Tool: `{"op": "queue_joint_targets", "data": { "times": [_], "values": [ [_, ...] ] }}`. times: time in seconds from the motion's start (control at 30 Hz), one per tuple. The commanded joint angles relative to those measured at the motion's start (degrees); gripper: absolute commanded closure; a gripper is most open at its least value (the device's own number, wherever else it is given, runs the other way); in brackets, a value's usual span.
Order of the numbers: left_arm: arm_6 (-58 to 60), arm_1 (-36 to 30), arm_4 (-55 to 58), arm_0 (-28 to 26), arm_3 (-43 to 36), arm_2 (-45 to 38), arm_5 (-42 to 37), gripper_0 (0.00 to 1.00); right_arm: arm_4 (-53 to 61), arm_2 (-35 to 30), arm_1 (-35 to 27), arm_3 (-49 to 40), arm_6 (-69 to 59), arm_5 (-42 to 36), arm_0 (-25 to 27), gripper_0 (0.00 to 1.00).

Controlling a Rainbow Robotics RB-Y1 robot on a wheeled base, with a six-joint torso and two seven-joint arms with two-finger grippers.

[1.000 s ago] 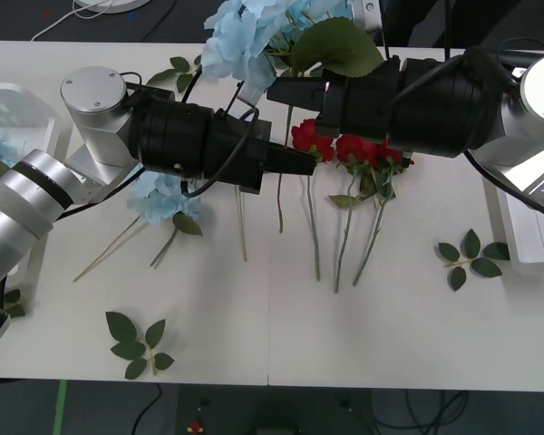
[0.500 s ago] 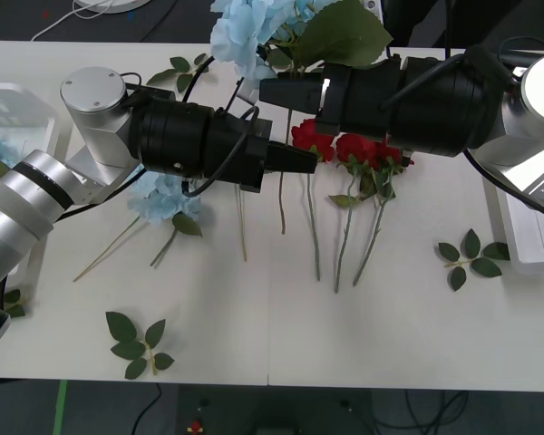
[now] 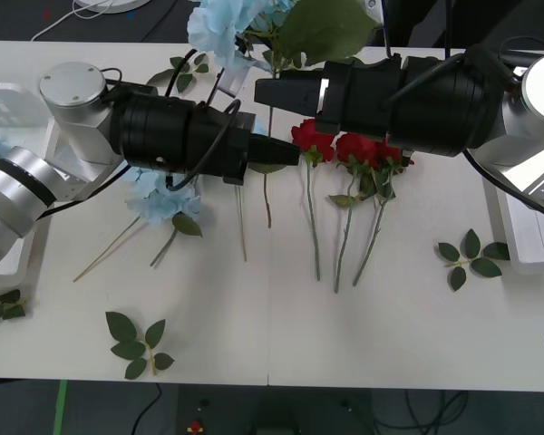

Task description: Place the red flowers into the right box and the blue flowers into the left box. If a person shows an open palm, hand one flower to the person first, then continue sorting.

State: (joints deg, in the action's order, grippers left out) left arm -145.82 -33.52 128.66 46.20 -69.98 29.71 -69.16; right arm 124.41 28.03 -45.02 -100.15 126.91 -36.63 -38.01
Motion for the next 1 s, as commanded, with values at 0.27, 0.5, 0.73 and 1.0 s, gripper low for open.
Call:
{"op": "queue_joint_targets", "data": {
  "times": [0.27, 0.5, 0.73, 1.0],
  "values": [
    [-1.6, -10.4, 2.0, -2.4, -1.1, -8.4, -5.0, 1.0, 1.1, -0.8, 1.2, -1.2, 0.9, 0.5, -2.4, 0.0],
    [3.2, -23.7, 2.2, -2.3, 1.0, -12.0, -5.0, 1.0, 1.1, -0.8, 1.3, -1.3, 1.0, 0.5, -2.4, 0.0],
    [12.0, -38.1, 1.7, -2.3, 6.2, -12.7, -7.2, 1.0, 1.1, -0.8, 1.1, -1.2, 1.0, 0.4, -2.4, 0.0],
    [22.3, -46.1, -8.1, -1.0, 17.8, -12.8, -15.7, 1.0, 1.2, -0.8, -2.5, -1.3, 0.4, -0.7, -1.4, 0.0]
  ]
}}
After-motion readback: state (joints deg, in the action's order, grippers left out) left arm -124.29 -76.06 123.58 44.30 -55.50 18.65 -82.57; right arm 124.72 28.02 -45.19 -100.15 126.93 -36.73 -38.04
